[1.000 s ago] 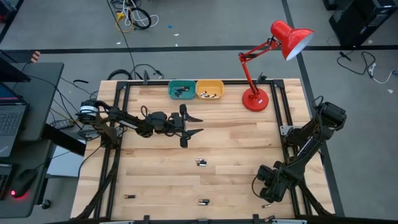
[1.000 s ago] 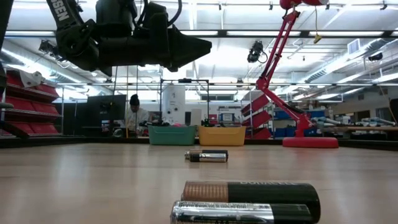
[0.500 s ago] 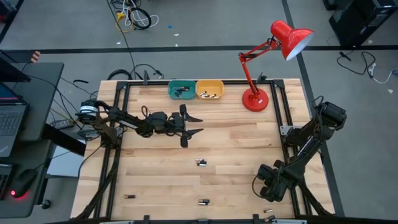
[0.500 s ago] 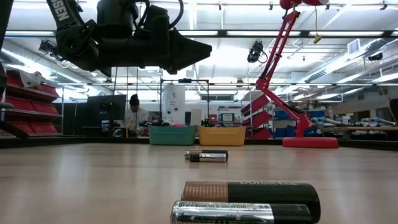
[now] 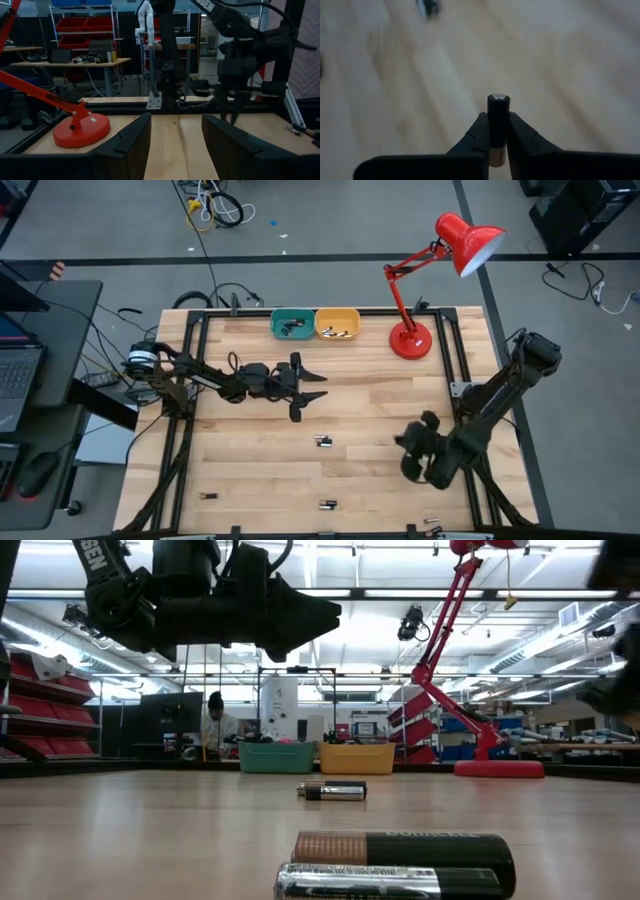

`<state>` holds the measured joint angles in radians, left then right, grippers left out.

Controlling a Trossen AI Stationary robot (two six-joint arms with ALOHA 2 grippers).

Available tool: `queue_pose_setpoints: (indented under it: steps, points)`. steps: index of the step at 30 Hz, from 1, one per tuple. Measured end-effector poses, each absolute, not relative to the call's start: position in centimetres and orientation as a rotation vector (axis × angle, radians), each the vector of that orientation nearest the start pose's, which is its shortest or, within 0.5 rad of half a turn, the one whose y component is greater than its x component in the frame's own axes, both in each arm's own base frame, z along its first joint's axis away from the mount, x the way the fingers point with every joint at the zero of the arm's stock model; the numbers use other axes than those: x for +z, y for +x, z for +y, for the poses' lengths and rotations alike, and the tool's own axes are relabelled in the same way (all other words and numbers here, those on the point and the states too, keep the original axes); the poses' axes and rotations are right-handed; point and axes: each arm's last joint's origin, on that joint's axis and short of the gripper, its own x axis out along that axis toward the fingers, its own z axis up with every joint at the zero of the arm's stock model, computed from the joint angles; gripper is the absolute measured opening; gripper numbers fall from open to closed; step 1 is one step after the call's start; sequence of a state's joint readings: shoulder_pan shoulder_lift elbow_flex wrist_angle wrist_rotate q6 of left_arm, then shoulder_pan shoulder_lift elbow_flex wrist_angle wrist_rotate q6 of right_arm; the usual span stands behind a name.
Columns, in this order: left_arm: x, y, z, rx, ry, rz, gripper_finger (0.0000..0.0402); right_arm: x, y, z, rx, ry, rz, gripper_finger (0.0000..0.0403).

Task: Sort batteries
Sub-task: Put the black battery into the blue bin

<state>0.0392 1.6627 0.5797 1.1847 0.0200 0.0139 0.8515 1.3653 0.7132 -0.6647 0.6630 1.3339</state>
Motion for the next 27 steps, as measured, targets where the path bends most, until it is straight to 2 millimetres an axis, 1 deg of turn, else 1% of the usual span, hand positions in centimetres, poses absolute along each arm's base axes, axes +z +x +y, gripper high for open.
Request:
queue_pose_setpoints:
  steps: [4,7,9,13,16,19,21,24,27]
  points:
    - [18.8,30.8,0.6,0.012,0.010,-0.103,0.0192,18.3,17.9,13.8,-0.483,0.244,0.704,0.0030]
    - [18.8,30.8,0.5,0.007,0.018,-0.108,0.0193,18.9,19.9,12.6,-0.490,0.181,0.622,0.0032]
    - [18.8,30.8,0.5,0.007,0.020,-0.106,0.0196,19.6,21.5,11.8,-0.462,0.133,0.574,0.0034]
    - [18.7,30.8,0.5,-0.010,0.039,-0.097,0.0213,21.5,24.6,9.8,-0.408,0.044,0.436,0.0035]
    - [18.6,30.8,0.4,-0.020,0.043,-0.081,0.0232,23.2,26.4,8.1,-0.370,-0.007,0.310,0.0035]
    - [18.6,30.8,0.4,-0.019,0.048,-0.079,0.0251,24.5,27.5,6.2,-0.322,-0.024,0.207,0.0035]
    - [18.6,30.8,0.4,-0.018,0.048,-0.081,0.0259,25.0,28.0,5.1,-0.285,-0.015,0.166,0.0035]
    - [18.7,30.8,0.6,0.034,0.033,-0.096,0.0262,25.1,28.5,3.7,-0.225,0.007,0.156,0.0036]
    - [18.8,30.8,1.0,0.099,-0.018,-0.105,0.0259,24.6,28.9,2.9,-0.190,0.013,0.172,0.0036]
